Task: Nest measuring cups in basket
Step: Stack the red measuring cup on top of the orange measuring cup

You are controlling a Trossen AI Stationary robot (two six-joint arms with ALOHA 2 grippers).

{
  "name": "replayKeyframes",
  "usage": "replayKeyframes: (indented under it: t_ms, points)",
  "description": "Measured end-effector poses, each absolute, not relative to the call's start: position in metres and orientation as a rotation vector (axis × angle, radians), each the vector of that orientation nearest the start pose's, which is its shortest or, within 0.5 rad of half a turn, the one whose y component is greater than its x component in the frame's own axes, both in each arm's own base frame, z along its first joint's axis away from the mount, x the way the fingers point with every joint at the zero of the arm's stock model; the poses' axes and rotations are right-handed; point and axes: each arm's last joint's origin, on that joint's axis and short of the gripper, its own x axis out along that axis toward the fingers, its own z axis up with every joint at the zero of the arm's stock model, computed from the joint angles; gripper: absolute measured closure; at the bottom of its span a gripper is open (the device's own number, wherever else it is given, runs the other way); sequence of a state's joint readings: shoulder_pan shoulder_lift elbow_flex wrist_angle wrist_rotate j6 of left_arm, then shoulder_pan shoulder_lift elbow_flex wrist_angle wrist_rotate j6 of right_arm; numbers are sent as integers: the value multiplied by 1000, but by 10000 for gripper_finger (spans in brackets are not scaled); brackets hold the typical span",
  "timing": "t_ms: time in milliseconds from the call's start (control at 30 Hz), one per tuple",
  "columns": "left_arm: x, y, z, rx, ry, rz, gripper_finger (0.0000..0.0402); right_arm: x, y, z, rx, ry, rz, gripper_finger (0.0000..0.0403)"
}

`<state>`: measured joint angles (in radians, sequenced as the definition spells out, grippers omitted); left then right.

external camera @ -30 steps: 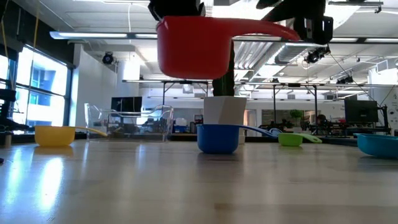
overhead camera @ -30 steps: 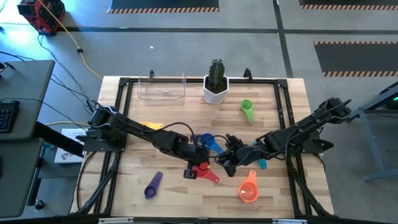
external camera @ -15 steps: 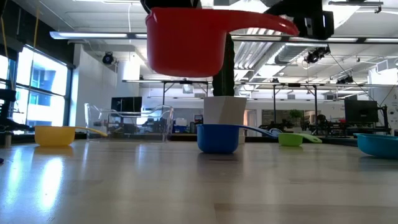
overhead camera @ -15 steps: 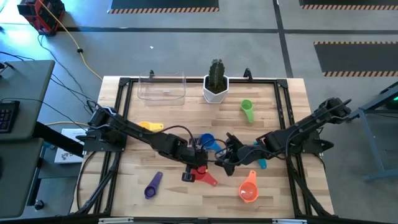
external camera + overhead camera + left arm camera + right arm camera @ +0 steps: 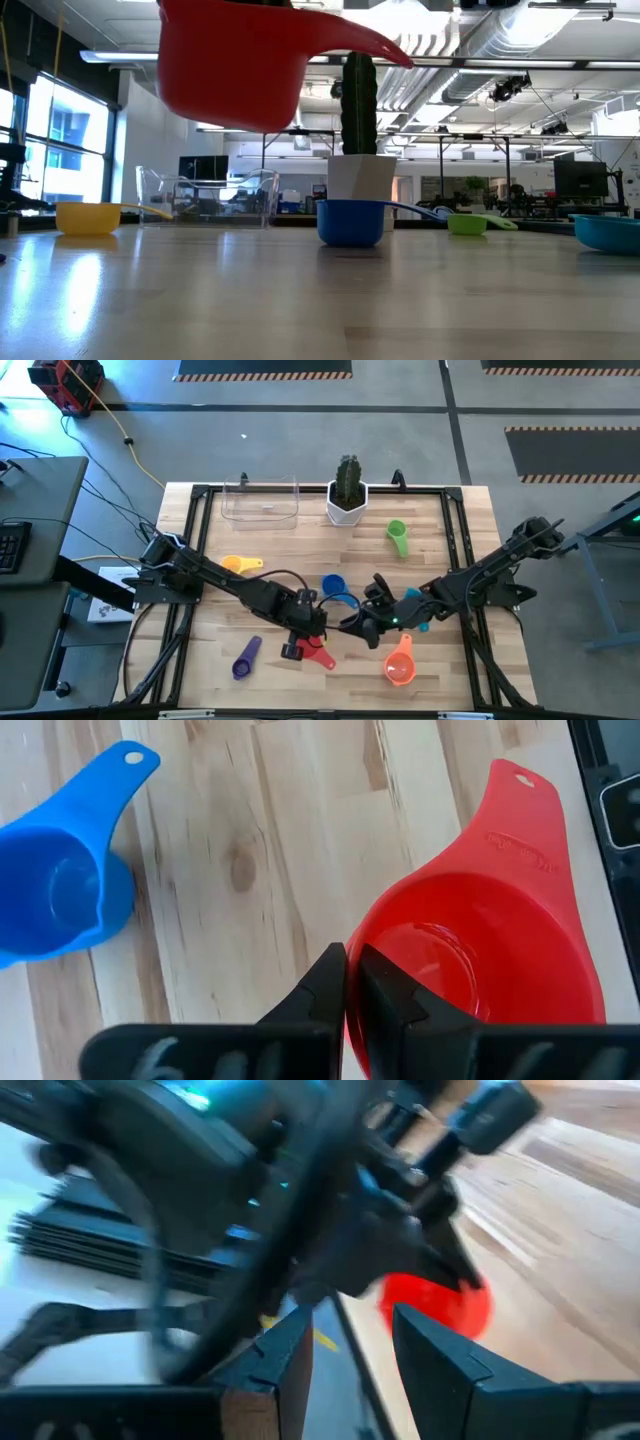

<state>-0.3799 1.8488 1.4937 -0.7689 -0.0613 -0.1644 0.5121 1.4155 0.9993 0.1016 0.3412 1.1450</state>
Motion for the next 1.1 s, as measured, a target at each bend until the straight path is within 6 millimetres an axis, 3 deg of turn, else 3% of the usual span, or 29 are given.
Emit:
replayKeyframes:
  t_ms: [200,567,1100]
  points:
    - [358,-142,241,44,1127,-178,394,283,147,294,966,311,-4,274]
    - [359,-139,241,-7,1130,-159,394,281,136,277,883,442,-120,274]
    - [382,-107,248,30,979,-80,394,284,117,269,848,504,-223,274]
